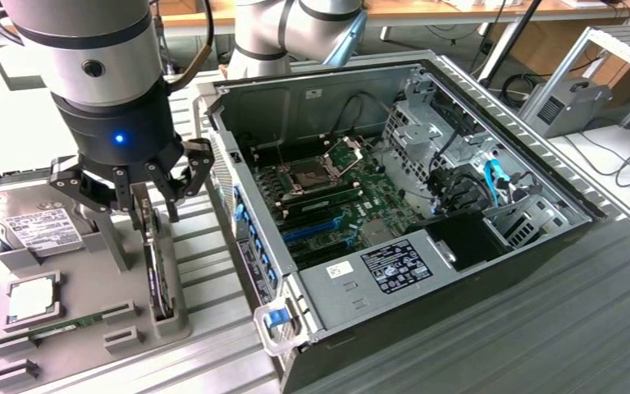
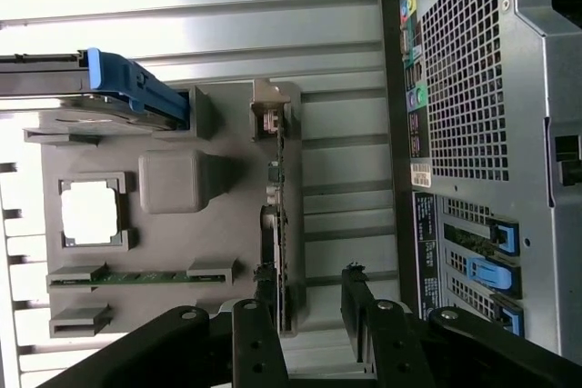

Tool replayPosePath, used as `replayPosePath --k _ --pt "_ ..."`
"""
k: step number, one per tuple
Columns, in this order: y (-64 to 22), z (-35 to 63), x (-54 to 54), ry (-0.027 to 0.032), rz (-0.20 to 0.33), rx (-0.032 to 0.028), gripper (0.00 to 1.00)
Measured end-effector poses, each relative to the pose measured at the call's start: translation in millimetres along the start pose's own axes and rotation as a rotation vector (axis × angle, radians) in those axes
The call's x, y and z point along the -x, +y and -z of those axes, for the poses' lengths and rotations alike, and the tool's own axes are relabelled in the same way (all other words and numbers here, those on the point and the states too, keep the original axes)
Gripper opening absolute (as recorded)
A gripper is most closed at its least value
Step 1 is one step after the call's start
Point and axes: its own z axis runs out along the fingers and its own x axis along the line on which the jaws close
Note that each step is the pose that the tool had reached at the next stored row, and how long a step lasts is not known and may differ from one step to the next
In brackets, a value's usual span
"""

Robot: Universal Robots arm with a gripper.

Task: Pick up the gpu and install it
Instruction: 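Pick up the gpu and move the gpu toward the slot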

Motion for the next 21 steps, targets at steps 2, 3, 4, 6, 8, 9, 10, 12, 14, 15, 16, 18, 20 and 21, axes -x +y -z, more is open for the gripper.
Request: replayPosePath --k 2,3,4,6,8,9,10,12,14,15,16,18,20,21 --pt "0.0 -0.2 0.0 -0.0001 0.0 0.0001 0.42" --pt "-0.2 -0.4 -0.2 -0.0003 0.0 0.0003 0.42" --pt "-0.2 -0.5 -0.2 -0.0003 0.0 0.0003 0.42" --pt "-0.3 -1.7 -0.2 -0.0001 0.0 0.0001 0.42" --pt "-0.4 -3.0 -0.4 -0.0002 0.0 0.0002 0.42" --pt "-0.4 -3.1 -0.5 -0.0002 0.0 0.0002 0.42" --pt "-0.4 -3.3 -0.8 -0.0002 0.0 0.0003 0.42" --pt "-0.4 -3.8 -1.3 -0.0002 0.0 0.0002 0.42" --pt "-0.5 -4.8 -1.7 -0.0002 0.0 0.0002 0.42" --pt "-0.6 -5.3 -1.8 -0.0002 0.0 0.0002 0.42" --pt "-0.6 -6.0 -1.9 -0.0002 0.0 0.0002 0.42" --pt "-0.7 -6.9 -2.5 0.0 0.0 -0.0001 0.42" --pt "-0.8 -7.9 -2.9 0.0 0.0 0.0 0.42" --pt "-0.8 -8.3 -3.0 -0.0001 0.0 0.0001 0.42"
